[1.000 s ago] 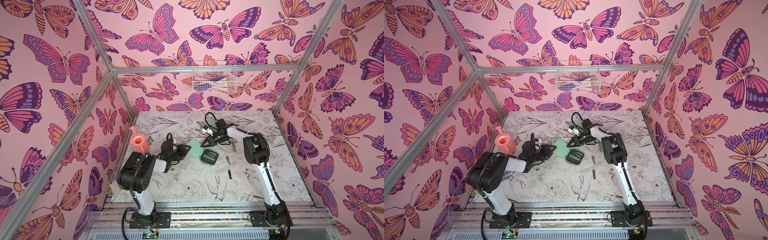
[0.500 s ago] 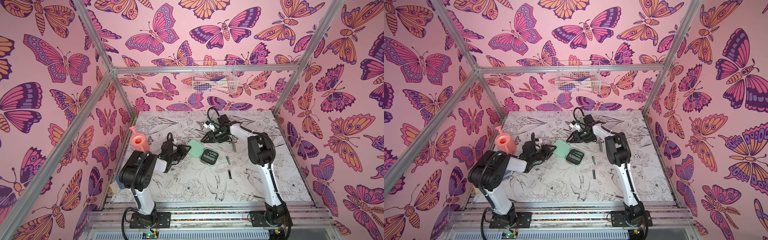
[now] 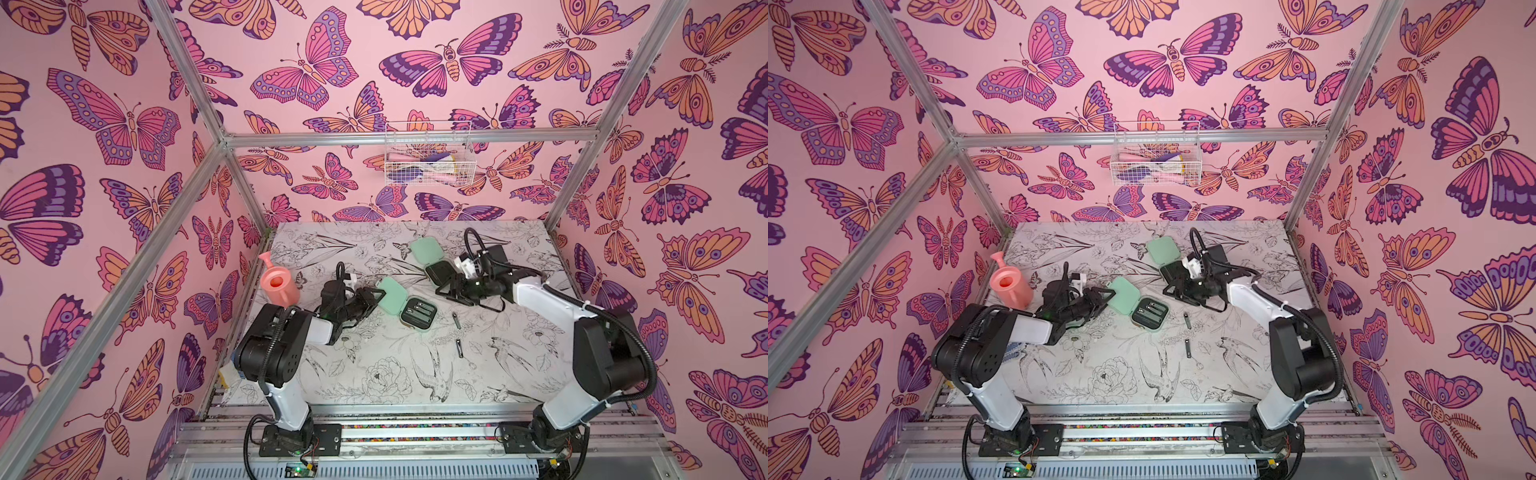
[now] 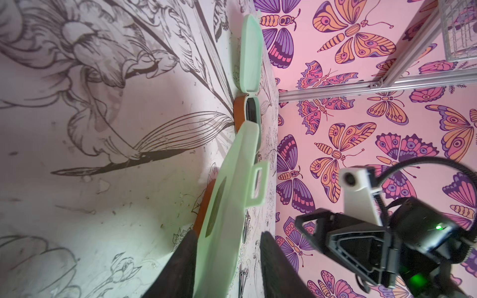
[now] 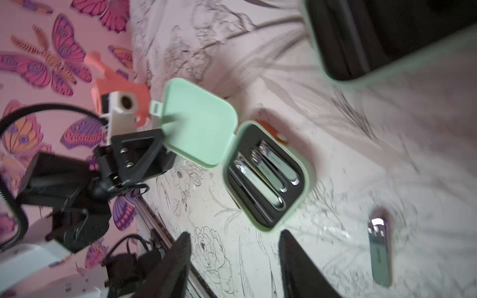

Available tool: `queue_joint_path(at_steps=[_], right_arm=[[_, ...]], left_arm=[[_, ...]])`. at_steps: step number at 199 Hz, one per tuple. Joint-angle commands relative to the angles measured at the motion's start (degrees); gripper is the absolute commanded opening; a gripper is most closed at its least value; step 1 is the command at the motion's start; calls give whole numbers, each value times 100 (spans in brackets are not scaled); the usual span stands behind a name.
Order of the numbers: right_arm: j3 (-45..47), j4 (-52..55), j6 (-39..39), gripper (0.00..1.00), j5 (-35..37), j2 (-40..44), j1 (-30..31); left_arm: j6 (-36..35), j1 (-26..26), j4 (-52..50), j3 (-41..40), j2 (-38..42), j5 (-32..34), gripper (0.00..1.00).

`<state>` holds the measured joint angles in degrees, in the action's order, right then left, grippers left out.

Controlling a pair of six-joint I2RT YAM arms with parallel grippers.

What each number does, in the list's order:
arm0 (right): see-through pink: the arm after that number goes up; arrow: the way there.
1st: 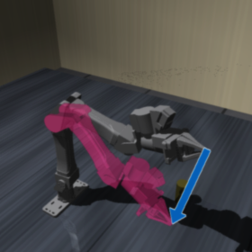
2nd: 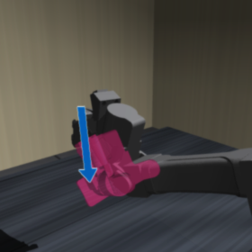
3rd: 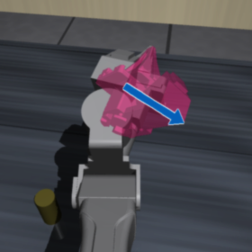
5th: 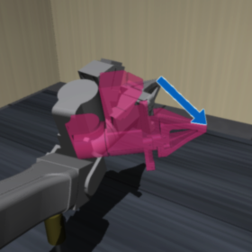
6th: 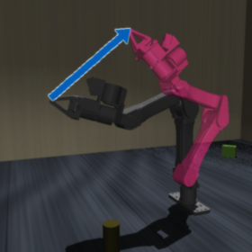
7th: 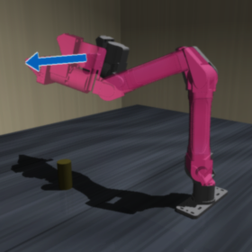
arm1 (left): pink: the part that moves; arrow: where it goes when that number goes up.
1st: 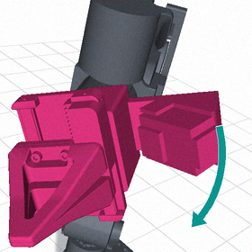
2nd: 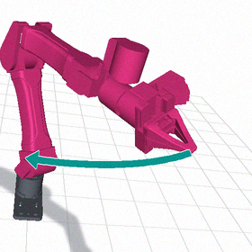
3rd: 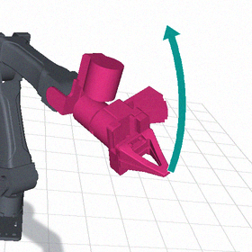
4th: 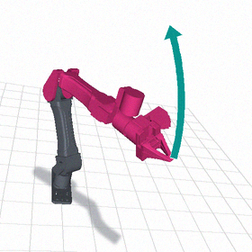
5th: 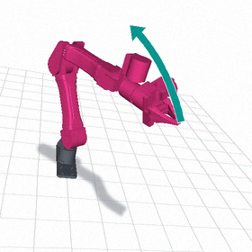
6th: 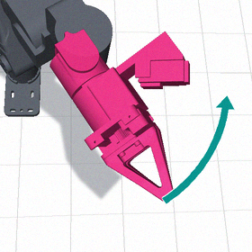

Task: Organize nail clipper sets
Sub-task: Close the storage box at the center of the board.

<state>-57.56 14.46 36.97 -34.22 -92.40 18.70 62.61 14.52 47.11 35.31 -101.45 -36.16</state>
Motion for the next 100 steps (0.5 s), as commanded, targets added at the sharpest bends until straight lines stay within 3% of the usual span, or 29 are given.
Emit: queue_joint_path(at_steps=[1,28,100], right_arm=[[780,-1255,1433,66,668,195,173],[1089,-2164,1992,67,681,59,431],[1423,-3190,2868,68,1147,-565,818]], left_arm=[[-222,-15,158,90,166,-220,43],[-278,49,162,132,210,-310,43],[-340,555,149,467,119,-464,44]])
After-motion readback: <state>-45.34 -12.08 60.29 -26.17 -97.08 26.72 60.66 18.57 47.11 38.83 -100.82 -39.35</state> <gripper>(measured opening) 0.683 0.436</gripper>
